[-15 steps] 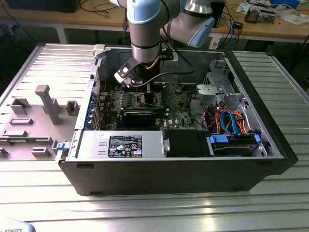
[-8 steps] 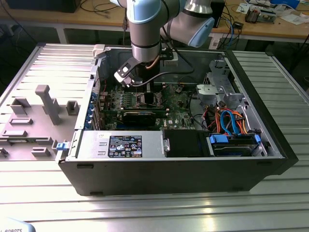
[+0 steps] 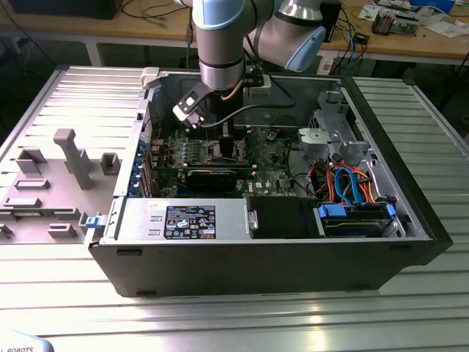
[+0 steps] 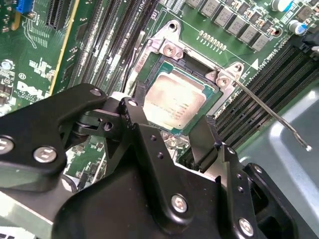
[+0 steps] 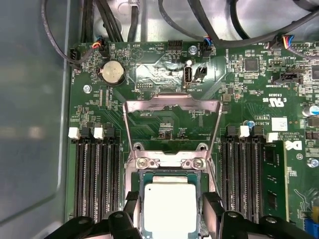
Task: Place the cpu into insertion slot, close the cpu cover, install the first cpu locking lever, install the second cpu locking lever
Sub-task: 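Place the cpu into insertion slot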
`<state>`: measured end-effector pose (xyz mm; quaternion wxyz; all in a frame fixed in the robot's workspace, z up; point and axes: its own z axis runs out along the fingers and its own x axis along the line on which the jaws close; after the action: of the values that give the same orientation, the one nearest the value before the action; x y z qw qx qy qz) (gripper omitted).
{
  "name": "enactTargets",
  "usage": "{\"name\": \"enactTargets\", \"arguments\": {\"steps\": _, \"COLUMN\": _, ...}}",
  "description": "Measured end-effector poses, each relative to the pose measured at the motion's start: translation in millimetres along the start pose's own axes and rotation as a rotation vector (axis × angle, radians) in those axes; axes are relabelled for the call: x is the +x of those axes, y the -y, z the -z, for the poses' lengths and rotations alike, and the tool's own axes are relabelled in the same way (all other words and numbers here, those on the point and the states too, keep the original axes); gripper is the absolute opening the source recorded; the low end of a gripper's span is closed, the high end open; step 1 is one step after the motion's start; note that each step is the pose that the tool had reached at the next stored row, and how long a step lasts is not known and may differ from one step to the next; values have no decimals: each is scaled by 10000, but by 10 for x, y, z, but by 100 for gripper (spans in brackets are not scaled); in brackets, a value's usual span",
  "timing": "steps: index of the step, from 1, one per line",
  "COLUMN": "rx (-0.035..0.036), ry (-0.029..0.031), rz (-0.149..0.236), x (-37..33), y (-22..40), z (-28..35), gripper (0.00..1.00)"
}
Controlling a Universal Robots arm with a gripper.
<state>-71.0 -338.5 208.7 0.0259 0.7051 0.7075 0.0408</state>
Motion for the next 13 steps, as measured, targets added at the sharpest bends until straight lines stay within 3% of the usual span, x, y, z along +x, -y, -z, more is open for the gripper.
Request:
{"name": "enactTargets", "arguments": {"steps": 2, "rx": 45, "ry": 0, "rz": -1, "x": 2, "y": -9, "z": 82, "gripper": 62}}
{"name": "enactTargets", "arguments": {"steps": 4, "rx": 62, "ry": -1, "rz": -2, "x": 2, "y": -10, "z": 97, "gripper": 60}}
{"name": "enactTargets", "arguments": {"steps": 6, "rx": 66, "ry": 0, "rz": -2, "x": 2, "y": -11, "z": 97, "gripper": 47}}
{"name": "enactTargets", "arguments": {"steps": 7, "rx": 67, "ry": 0, "rz": -2, "x": 2, "y": -11, "z": 97, "gripper": 47}}
{"name": "enactTargets", "arguments": {"steps": 13, "rx": 78, "ry": 0, "rz": -2, "x": 2, "y": -11, "z": 97, "gripper": 11}}
